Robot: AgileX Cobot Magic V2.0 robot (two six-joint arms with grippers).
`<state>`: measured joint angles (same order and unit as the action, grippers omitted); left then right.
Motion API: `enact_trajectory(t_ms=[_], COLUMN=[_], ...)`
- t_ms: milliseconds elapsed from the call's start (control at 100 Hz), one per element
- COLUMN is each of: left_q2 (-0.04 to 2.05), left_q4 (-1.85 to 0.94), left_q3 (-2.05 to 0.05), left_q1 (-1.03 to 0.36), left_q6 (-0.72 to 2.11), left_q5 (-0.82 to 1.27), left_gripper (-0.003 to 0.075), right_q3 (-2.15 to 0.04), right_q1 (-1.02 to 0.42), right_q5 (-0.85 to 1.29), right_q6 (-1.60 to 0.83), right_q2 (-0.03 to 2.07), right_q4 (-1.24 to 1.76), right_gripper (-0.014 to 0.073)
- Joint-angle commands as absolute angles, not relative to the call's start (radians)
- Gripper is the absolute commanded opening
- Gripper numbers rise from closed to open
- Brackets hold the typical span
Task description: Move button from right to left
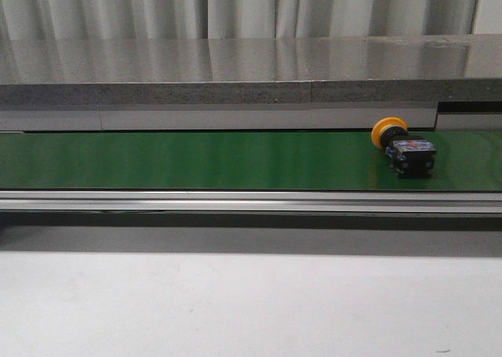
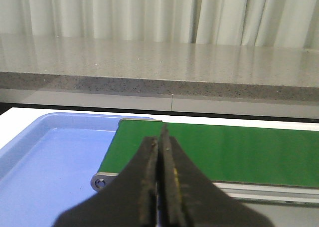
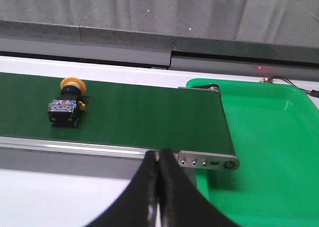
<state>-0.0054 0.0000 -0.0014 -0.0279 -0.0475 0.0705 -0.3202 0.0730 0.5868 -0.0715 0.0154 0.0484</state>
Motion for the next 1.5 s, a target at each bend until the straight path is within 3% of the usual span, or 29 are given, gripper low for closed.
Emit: enact_trajectory(t_ms=[0, 870, 1110, 1490], left_q2=[-0.037, -0.037, 0.030, 0.331], left_q4=[0.000, 0.000, 0.000, -0.006], left_q3=[0.044, 0.019, -0.167, -0.453], left_q1=[-0.025, -0.025, -0.025, -0.025], left_q6=[-0.052, -0.052, -0.052, -0.052], left_q5=[-0.009, -0.027, 0.067, 0.242], left_gripper=[-0.0020, -0.0020, -0.0020, -0.0020], right_q3=[-0.343, -0.343, -0.343, -0.343], right_q1=[0.072, 0.072, 0.072, 0.072], right_q5=[0.523, 0.524, 0.525, 0.525], right_q6=[-0.074, -0.074, -0.074, -0.074], right_q2=[0.025, 0.025, 0.025, 0.025], right_q4=[0.048, 0.049, 0.049, 0.049], right_gripper=[-0.0067, -0.0067, -0.0067, -0.0067])
